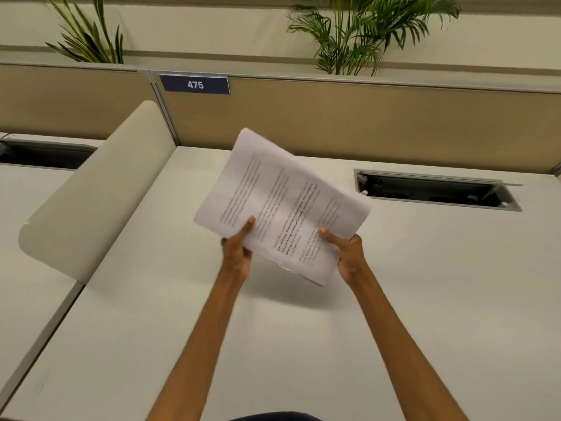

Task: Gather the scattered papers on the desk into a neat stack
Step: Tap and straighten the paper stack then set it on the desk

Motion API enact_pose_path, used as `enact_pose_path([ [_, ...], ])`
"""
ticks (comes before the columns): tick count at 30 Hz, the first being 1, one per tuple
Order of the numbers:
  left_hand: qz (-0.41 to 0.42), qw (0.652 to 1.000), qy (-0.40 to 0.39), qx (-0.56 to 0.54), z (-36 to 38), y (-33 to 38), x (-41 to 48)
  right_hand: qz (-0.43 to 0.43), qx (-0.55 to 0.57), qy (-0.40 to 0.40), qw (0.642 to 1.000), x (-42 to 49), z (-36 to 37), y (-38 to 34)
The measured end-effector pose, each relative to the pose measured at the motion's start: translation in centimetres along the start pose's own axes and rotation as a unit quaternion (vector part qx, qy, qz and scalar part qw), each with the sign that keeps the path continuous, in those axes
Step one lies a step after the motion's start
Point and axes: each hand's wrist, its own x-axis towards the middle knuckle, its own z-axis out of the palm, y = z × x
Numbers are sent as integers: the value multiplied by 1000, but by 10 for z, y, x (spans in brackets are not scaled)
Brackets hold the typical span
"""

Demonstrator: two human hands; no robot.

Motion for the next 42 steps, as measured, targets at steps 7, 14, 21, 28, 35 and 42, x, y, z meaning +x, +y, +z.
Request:
enact_pose_path([
  [7,25,917,-100,386,-54,71,12,5,-192,-12,981,7,-18,-14],
  [14,71,927,-34,366,-38,52,18,-56,-263,53,962,-1,-8,-17],
  [21,92,935,-18,341,-13,34,10,-82,-270,56,958,-9,3,-7],
  [28,96,924,-40,367,-27,42,13,-80,-244,47,965,-12,-11,-21],
  [35,86,921,-80,371,-20,54,14,-85,-240,50,966,-9,-14,-31],
  [42,30,924,-78,373,-33,36,9,-34,-275,35,960,-9,-26,-11],
])
